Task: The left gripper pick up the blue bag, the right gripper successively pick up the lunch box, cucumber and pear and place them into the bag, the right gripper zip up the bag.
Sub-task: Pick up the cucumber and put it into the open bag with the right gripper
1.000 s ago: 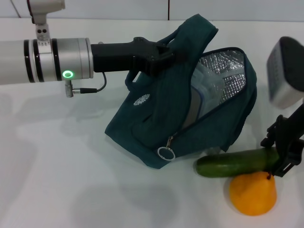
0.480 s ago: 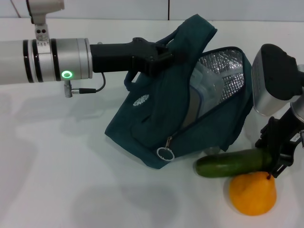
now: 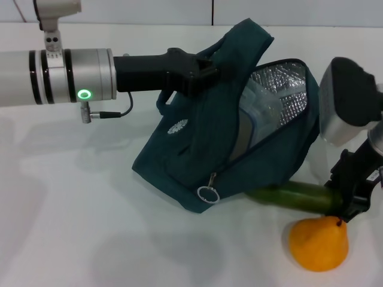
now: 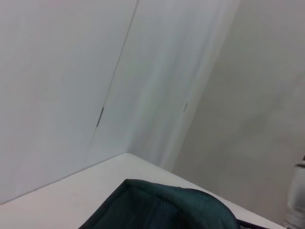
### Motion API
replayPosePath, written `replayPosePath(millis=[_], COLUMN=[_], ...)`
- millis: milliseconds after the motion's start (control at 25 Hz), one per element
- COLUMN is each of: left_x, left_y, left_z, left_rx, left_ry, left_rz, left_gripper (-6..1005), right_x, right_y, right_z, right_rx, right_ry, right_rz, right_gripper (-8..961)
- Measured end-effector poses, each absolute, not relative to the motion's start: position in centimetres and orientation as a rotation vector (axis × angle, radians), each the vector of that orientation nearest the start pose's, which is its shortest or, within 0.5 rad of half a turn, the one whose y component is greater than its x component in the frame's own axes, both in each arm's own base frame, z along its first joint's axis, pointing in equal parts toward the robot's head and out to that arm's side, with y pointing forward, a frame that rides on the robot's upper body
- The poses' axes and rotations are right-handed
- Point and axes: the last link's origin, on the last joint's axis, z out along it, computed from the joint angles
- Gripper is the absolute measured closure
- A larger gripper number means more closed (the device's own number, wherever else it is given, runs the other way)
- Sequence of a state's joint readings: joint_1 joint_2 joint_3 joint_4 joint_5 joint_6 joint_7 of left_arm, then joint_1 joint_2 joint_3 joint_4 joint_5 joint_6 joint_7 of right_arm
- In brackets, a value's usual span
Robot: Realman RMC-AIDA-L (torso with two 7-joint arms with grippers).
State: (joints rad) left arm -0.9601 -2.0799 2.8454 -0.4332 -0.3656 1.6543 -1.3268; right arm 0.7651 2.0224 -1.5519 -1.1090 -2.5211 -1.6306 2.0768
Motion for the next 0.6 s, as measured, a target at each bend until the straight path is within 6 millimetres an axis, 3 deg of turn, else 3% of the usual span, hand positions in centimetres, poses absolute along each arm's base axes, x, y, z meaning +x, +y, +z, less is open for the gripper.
replayPosePath(millis=[160,600], left_x=[-19.3,-19.8], left_y=[37.7,37.6], left_z=[-1.7,-1.5], left_rx=[-2.762,-2.747], left_ry=[-0.700,-0.711], left_rz=[-0.931,-0.928], left_gripper=[958,958], right_x=[18.3,23.5], right_y=[35.1,34.9], right_z=[-1.6,4.0], right_rx=[-2.972,-2.838], right_ry=[0.271,0.604], right_rz=[-0.807,-0.431], right_gripper=[401,397])
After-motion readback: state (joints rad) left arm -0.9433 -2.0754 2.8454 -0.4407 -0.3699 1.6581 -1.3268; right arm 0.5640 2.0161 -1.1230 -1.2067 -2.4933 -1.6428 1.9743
